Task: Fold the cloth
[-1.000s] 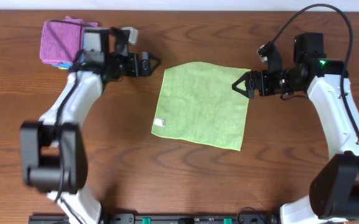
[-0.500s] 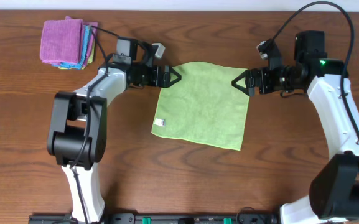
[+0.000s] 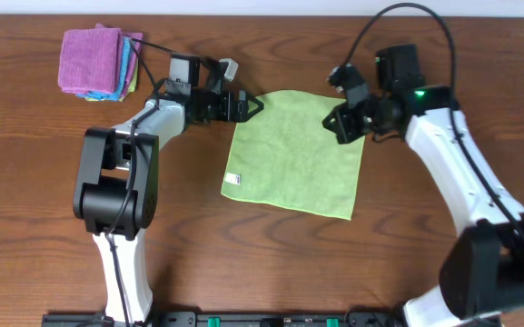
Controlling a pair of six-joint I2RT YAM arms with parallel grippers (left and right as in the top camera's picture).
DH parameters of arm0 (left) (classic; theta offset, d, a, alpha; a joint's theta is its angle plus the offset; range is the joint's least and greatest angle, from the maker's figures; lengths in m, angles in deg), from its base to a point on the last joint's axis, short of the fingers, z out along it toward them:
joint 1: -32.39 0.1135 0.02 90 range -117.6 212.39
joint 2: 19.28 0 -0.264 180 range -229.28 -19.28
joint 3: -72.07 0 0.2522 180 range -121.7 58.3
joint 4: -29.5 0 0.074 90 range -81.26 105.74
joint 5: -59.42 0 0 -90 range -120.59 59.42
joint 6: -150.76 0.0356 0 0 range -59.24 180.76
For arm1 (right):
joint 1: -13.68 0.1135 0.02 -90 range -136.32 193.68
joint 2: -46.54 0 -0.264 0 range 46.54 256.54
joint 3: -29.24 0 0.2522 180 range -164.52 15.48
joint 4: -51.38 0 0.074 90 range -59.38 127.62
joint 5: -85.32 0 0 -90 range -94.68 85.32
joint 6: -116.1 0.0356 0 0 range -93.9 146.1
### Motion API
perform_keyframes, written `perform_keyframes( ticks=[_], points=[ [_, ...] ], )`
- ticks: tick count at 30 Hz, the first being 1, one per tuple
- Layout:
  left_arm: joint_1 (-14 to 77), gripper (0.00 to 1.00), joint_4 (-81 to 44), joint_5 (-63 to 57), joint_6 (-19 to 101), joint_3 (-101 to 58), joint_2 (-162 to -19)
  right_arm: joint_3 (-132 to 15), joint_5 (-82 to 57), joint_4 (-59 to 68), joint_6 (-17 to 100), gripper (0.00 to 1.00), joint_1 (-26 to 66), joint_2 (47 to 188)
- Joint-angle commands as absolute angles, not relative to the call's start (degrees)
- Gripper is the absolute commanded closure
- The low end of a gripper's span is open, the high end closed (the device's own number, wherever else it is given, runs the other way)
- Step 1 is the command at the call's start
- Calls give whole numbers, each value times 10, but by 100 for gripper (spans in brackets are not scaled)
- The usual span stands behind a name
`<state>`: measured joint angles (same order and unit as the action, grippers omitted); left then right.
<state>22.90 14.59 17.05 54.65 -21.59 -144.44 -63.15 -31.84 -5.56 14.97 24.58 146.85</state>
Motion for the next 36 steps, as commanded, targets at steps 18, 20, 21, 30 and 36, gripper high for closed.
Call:
perform_keyframes(
  ticks=[18,20,21,30,36],
  points=[
    [250,5,125,181,464,-233,-1454,-616,-279,34,252,99,311,1673],
    [250,5,111,186,463,-232,-1456,-616,-263,20,252,99,310,1674],
    [250,5,104,185,464,-232,-1456,-616,-253,13,252,99,309,1674],
    [230,5,81,190,437,-232,-1477,-616,-207,-27,252,99,285,1674],
    [224,5,183,261,340,-232,-1526,-616,-207,-40,252,99,278,1674]
  ],
)
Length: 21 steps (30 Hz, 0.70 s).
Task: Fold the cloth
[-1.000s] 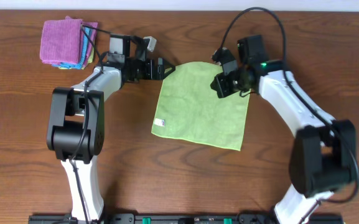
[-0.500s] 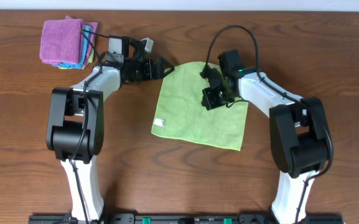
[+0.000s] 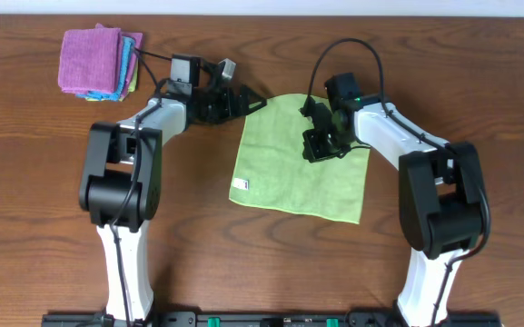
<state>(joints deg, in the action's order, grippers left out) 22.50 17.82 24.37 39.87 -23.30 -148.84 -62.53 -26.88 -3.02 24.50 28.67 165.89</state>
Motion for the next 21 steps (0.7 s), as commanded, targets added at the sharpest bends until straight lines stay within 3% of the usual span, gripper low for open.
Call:
perform_keyframes(
  ticks=[1,10,21],
  points=[
    [224,5,186,264,332,-232,-1528,-616,-207,-42,252,99,278,1674],
    [224,5,120,290,339,-232,-1529,-616,-208,-41,252,99,278,1674],
    [203,5,172,269,319,-232,-1531,-616,-230,-43,247,99,279,1674]
  ],
)
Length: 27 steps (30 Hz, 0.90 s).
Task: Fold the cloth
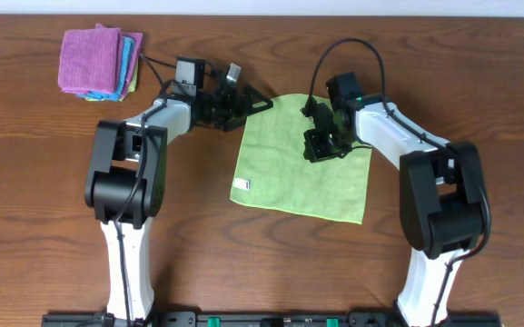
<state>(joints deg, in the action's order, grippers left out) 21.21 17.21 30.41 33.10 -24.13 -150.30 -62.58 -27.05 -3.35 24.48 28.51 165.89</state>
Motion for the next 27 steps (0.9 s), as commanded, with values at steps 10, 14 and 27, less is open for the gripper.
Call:
perform_keyframes(
  ticks=[10,14,27],
  points=[
    [197,5,258,253,287,-232,-1531,-616,-242,-67,222,99,280,1674],
    [196,5,343,251,248,-232,-1531,-616,-242,-89,208,99,280,1674],
    [196,5,482,254,183,-232,-1531,-616,-242,-104,200,99,280,1674]
  ],
)
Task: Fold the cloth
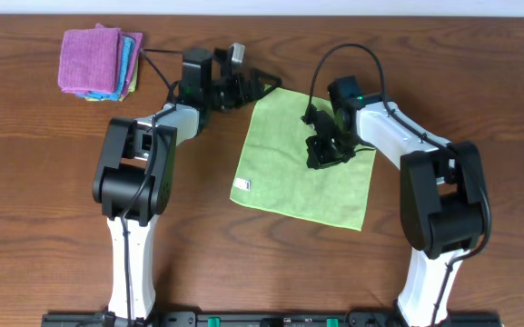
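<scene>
The green cloth [289,182] lies flat and unfolded in the middle of the table, a white tag [242,184] at its near left corner. My left gripper [275,84] lies low at the cloth's far left corner, its fingers drawn to a point that touches the edge. My right gripper [323,156] points down onto the cloth's upper middle and presses on it. The overhead view does not show whether either gripper is open or shut.
A stack of folded cloths [98,62], purple on top with blue and yellow beneath, sits at the far left corner. Black cables arc over both arms. Bare wood table [53,200] surrounds the cloth.
My left gripper has moved up and to the right, to the cloth's far left corner. The right gripper has shifted slightly toward me on the cloth. The cloth has turned a little.
At first my right gripper was at the cloth's far right corner and the left beside its far left corner. Then the right gripper was on the cloth's middle, and the cloth lay further right. Now the left gripper has come to the far corner.
</scene>
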Controlling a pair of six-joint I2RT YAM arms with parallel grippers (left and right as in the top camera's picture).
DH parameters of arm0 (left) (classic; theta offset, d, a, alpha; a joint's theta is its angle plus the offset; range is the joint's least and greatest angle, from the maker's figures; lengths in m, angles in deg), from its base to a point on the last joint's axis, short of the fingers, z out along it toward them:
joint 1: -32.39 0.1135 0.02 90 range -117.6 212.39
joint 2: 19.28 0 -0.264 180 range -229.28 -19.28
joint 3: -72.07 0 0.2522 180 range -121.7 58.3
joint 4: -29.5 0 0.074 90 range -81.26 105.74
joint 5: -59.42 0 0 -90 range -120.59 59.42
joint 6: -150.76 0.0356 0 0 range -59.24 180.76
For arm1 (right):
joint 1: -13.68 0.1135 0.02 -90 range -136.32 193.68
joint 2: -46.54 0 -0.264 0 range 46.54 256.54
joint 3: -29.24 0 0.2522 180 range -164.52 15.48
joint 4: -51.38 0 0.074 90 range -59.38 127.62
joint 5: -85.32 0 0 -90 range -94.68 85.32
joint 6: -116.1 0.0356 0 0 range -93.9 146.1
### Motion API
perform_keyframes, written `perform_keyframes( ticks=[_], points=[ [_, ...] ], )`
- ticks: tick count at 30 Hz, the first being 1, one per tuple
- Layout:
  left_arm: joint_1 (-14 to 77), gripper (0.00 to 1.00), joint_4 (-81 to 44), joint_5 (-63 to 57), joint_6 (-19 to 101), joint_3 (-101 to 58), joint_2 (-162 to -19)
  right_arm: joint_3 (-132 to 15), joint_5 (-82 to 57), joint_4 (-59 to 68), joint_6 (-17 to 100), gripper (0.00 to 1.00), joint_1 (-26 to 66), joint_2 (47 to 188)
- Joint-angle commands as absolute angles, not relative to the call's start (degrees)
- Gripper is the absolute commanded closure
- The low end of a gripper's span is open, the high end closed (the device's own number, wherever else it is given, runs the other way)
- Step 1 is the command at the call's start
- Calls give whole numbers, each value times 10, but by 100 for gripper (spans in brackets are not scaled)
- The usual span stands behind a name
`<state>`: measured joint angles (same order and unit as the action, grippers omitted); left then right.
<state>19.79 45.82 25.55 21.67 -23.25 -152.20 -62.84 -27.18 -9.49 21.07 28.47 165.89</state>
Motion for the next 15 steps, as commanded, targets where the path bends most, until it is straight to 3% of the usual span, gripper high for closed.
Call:
perform_keyframes(
  ticks=[1,9,15],
  points=[
    [196,5,493,254,178,-232,-1531,-616,-242,-105,200,99,280,1674],
    [217,5,523,264,190,-233,-1531,-616,-241,-99,200,99,279,1674],
    [261,4,533,388,200,-268,-1530,-666,-242,-95,200,99,276,1652]
  ],
)
